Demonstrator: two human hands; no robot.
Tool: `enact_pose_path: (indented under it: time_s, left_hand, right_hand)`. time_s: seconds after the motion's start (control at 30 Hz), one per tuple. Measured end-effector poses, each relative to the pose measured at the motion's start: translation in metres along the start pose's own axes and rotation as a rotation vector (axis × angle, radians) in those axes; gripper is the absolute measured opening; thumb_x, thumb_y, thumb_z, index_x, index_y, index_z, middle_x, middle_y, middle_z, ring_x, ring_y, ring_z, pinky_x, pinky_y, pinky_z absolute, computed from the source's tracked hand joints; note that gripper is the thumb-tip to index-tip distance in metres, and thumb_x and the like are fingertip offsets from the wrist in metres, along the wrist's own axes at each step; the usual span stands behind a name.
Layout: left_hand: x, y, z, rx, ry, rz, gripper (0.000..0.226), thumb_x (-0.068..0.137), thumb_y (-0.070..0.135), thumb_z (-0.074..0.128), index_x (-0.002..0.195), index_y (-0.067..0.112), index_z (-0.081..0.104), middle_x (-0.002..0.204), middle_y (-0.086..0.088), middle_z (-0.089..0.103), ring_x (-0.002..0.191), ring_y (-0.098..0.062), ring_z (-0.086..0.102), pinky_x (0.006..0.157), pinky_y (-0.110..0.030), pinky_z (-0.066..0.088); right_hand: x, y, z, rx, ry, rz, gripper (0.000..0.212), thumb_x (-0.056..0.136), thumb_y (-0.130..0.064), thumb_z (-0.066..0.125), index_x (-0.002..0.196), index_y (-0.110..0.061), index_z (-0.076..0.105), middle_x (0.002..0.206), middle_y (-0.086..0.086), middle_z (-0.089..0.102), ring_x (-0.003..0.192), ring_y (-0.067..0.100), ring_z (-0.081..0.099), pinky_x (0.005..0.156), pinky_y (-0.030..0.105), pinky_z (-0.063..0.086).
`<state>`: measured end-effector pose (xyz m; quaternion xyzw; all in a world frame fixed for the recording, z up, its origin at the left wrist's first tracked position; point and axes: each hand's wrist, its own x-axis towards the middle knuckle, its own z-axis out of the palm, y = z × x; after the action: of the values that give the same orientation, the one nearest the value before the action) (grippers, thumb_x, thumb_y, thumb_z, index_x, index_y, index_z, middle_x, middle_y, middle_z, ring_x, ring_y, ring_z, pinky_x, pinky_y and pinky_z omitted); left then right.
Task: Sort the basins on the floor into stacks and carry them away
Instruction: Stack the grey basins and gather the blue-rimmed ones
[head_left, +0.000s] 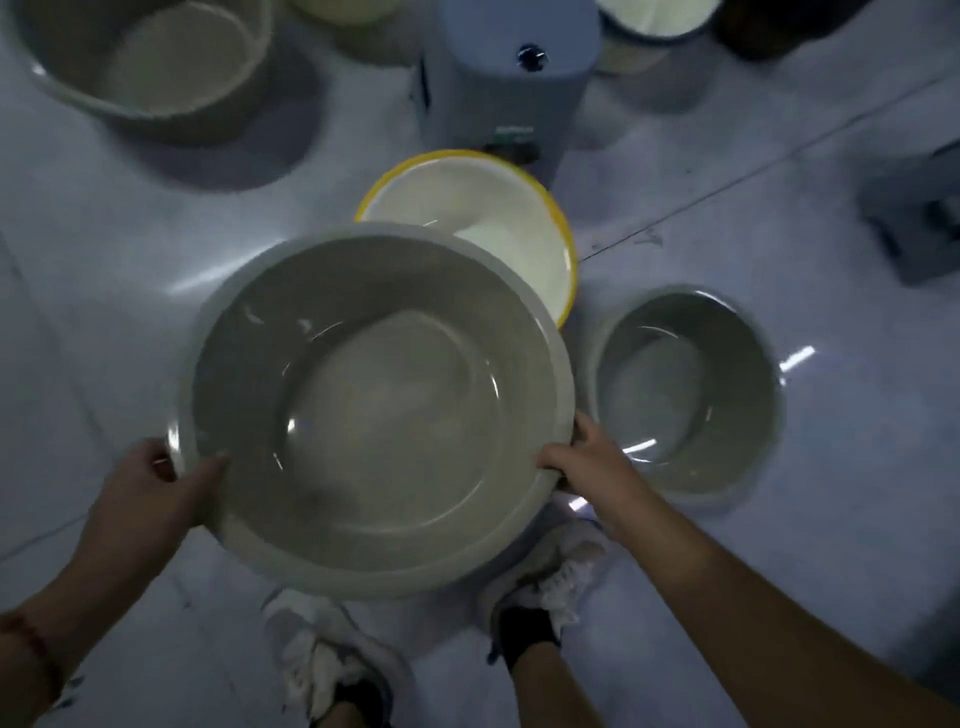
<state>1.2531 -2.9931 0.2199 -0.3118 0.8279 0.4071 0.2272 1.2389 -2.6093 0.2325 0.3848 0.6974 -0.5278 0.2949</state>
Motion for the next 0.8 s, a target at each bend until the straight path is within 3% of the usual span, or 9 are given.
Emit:
enact_pose_path:
  time_s: [0.13,0.2,0.27,0.4,0.5,0.63,0.8]
  left_hand:
    - [0.013,0.110,0.085,0.130,-0.164,0.215,0.037,0.083,0.047,0.071,0.091,0.014,0.059,0.079,-0.009,0.068,0.067,-0.024,0.065,0.060,-0.041,0.053]
    - [0.010,0.156,0.143,0.181,-0.264,0.282,0.043,0.077,0.055,0.072,0.091,0.018,0.057,0.079,-0.005,0.068,0.068,-0.021,0.065,0.060,-0.039,0.053]
    - [0.011,0.184,0.203,0.220,-0.360,0.332,0.053,0.068,0.063,0.069,0.093,0.018,0.055,0.076,-0.002,0.067,0.068,-0.022,0.065,0.060,-0.039,0.053]
    - [0.005,0.214,0.315,0.360,-0.444,0.357,0.037,0.083,0.044,0.070,0.096,0.016,0.052,0.081,0.003,0.063,0.072,-0.016,0.060,0.057,-0.031,0.041]
    - [0.008,0.211,0.378,0.440,-0.462,0.391,0.042,0.079,0.048,0.068,0.107,0.018,0.058,0.097,0.001,0.067,0.088,-0.022,0.065,0.069,-0.035,0.051]
    - [0.011,0.195,0.432,0.592,-0.375,0.340,0.041,0.085,0.044,0.061,0.112,0.013,0.057,0.109,-0.008,0.063,0.091,-0.028,0.062,0.074,-0.037,0.052]
    - [0.027,0.178,0.456,0.826,-0.337,0.375,0.029,0.092,0.032,0.055,0.110,0.010,0.057,0.095,-0.004,0.062,0.079,-0.025,0.058,0.067,-0.032,0.044]
  right_hand:
    - [0.009,0.007,-0.117,0.106,0.182,0.005,0.038,0.080,0.008,0.061,0.112,-0.012,0.060,0.101,0.013,0.069,0.086,0.023,0.064,0.069,0.032,0.054]
    - [0.019,0.022,-0.173,0.116,0.298,0.016,0.037,0.081,0.006,0.062,0.114,-0.011,0.059,0.103,0.011,0.067,0.089,0.024,0.062,0.074,0.037,0.053]
    - [0.034,0.046,-0.224,0.140,0.406,0.051,0.039,0.081,0.005,0.062,0.116,-0.013,0.059,0.105,0.010,0.065,0.091,0.025,0.061,0.085,0.044,0.053]
    - [0.071,0.108,-0.296,0.180,0.504,0.174,0.043,0.079,0.005,0.067,0.118,-0.008,0.059,0.114,0.016,0.064,0.099,0.032,0.061,0.091,0.043,0.050]
    - [0.101,0.156,-0.323,0.142,0.498,0.242,0.055,0.070,-0.005,0.076,0.123,-0.006,0.059,0.118,0.016,0.064,0.104,0.033,0.060,0.093,0.043,0.049]
    - [0.138,0.203,-0.329,0.116,0.502,0.300,0.054,0.079,-0.002,0.073,0.130,-0.003,0.054,0.125,0.017,0.060,0.110,0.034,0.058,0.095,0.041,0.047]
    - [0.169,0.237,-0.311,-0.020,0.393,0.346,0.050,0.080,-0.010,0.073,0.127,-0.008,0.053,0.114,0.015,0.060,0.104,0.031,0.058,0.089,0.039,0.047]
